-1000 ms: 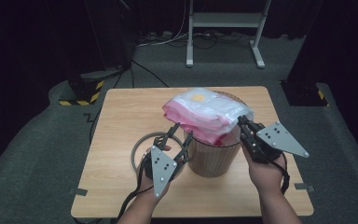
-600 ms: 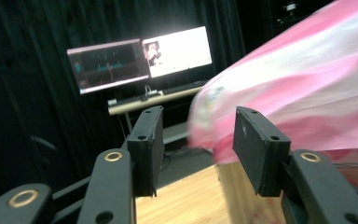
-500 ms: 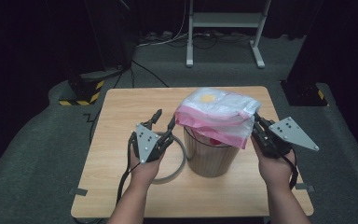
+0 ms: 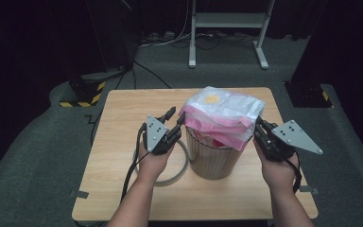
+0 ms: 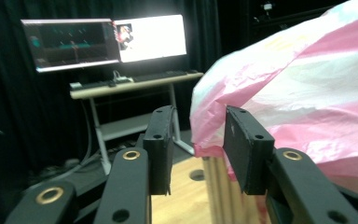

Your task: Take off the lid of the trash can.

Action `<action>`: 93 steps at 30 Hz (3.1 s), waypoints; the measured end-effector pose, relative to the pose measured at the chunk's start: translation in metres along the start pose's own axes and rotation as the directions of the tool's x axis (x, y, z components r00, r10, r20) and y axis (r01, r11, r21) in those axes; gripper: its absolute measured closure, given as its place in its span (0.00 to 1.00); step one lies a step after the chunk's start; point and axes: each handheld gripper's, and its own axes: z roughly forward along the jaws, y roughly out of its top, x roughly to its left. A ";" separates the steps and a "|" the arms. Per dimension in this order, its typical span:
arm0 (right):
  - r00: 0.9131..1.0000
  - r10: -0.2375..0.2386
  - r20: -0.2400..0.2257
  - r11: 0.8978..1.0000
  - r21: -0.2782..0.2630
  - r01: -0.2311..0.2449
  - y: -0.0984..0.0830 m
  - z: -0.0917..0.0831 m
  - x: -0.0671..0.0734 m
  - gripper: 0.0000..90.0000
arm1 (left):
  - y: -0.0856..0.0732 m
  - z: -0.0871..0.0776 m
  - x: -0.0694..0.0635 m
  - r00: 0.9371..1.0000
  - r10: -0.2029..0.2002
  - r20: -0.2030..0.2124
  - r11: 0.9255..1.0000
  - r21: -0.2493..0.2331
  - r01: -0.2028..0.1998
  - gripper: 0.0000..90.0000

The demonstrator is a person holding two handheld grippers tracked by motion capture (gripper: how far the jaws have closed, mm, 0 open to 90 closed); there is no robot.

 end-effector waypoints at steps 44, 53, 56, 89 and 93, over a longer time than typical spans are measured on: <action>0.999 0.009 0.039 0.998 0.056 -0.011 -0.012 -0.014 0.000 0.79 | -0.003 -0.060 -0.054 0.994 -0.023 0.103 0.997 -0.076 0.031 1.00; 0.997 0.051 0.064 0.997 0.056 -0.055 -0.027 -0.053 0.000 0.74 | 0.005 -0.043 -0.075 0.991 -0.019 0.136 0.998 -0.050 0.026 1.00; 0.998 0.021 0.065 0.999 0.047 -0.024 -0.028 -0.059 0.007 0.75 | 0.006 -0.039 -0.077 0.991 -0.018 0.136 0.999 -0.043 0.024 1.00; 0.990 -0.060 -0.127 0.998 0.011 0.062 -0.005 -0.016 0.070 0.61 | 0.038 -0.015 -0.071 0.987 -0.024 0.159 0.995 -0.089 0.038 1.00; 0.992 -0.065 -0.108 0.998 0.010 0.067 -0.005 -0.013 0.070 0.57 | 0.040 -0.014 -0.074 0.985 -0.022 0.172 0.996 -0.087 0.038 1.00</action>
